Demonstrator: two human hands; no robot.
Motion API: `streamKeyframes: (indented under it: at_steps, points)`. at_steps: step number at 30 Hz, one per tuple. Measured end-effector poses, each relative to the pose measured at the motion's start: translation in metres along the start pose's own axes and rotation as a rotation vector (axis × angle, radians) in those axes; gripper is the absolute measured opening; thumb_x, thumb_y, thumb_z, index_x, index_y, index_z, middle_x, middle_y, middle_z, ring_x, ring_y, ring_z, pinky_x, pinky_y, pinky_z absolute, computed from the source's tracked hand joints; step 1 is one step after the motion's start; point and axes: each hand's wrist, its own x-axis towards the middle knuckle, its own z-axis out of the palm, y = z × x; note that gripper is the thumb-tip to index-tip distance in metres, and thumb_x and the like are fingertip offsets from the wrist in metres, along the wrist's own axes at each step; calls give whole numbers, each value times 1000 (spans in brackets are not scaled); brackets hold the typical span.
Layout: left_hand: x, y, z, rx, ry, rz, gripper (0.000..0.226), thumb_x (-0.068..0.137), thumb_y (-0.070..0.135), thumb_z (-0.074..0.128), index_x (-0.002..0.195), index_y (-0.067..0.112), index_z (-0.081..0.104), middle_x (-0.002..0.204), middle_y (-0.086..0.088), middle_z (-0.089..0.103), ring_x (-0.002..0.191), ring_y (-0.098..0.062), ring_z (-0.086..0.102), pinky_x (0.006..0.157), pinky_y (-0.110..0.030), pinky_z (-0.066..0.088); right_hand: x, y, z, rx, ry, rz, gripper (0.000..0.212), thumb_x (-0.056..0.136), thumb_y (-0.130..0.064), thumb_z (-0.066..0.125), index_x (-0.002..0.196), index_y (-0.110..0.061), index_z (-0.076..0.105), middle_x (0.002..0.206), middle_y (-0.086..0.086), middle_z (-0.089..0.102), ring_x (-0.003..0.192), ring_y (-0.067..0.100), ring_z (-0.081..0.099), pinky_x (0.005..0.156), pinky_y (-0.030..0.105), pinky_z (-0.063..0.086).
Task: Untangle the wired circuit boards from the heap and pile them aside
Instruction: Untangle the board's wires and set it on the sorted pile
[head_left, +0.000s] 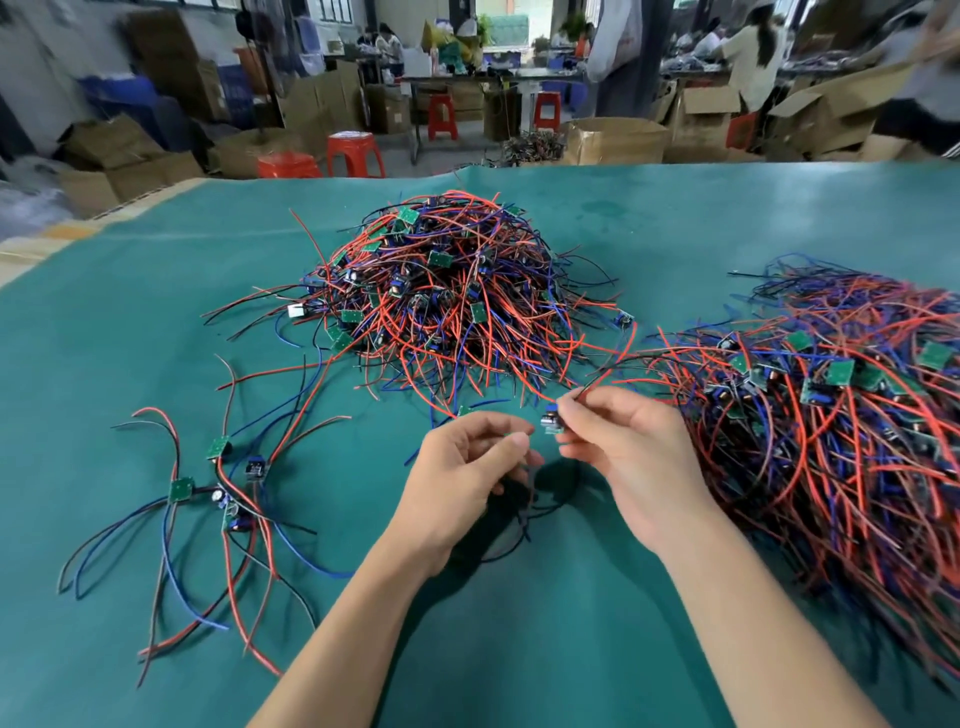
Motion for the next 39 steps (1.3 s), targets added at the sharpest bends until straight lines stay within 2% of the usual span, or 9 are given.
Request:
streamKeyframes:
  at_steps: [8,13,19,26,29,31,34,37,39]
  points:
    - [-2,2,-2,34,-52,43,14,91,22,69,79,15,70,68,3,63,63,-10,51,57,-17,39,-7,4,7,-88,-78,23,9,87,-5,76,79,-3,78,84,25,73,71,28,70,67,30,59]
    - [-1,2,-2,55,-92,19,16,89,20,71,78,8,70,71,-4,63,66,-14,49,57,-20,37,4,2,-4,-69,212,-85,13,89,-4,76,77,-7,72,61,-3,66,56,11,63,52,20,51]
    - [-1,0,-2,25,-52,29,14,88,20,72,79,11,71,72,-1,66,67,-14,50,58,-21,38,13,-7,-26,120,549,-189,10,96,-7,70,87,-8,67,64,2,63,50,8,59,49,21,49]
    - [-2,-2,-2,-11,-17,68,20,81,-6,73,95,8,72,92,-5,77,82,-17,72,76,-22,54,-16,15,26,-487,-8,-130,30,70,-49,77,91,-26,77,77,-5,77,69,8,71,68,34,60]
    - [0,-3,-2,52,5,71,28,80,-12,71,99,7,71,85,0,75,78,-12,69,79,-21,53,-14,6,15,-534,57,-219,3,83,-29,81,82,-27,80,75,-6,77,71,10,73,75,41,62]
    - [1,-4,-1,41,29,39,30,80,-11,72,101,10,69,81,1,73,75,-10,66,78,-21,53,-12,-8,0,-515,129,-247,12,85,-20,82,76,-28,80,71,-1,76,65,14,72,63,35,62]
    - [2,-5,-1,22,53,24,26,82,-8,71,98,13,70,90,-3,76,81,-10,68,78,-21,53,-10,-43,-31,-633,236,-288,6,76,-46,76,79,-42,79,67,-4,75,57,11,70,51,28,54]
    - [4,-6,-1,31,90,18,21,81,1,73,97,15,72,100,-2,75,83,-12,65,79,-23,53,4,-79,-81,-868,453,-303,24,72,-67,66,87,-50,74,66,-12,74,67,17,73,69,44,61]
    - [4,-7,-1,35,96,1,21,75,13,72,96,17,73,96,0,75,80,-14,64,78,-24,52,16,-100,-114,-985,556,-252,51,62,-75,65,89,-32,70,74,-6,74,85,26,74,84,41,61]
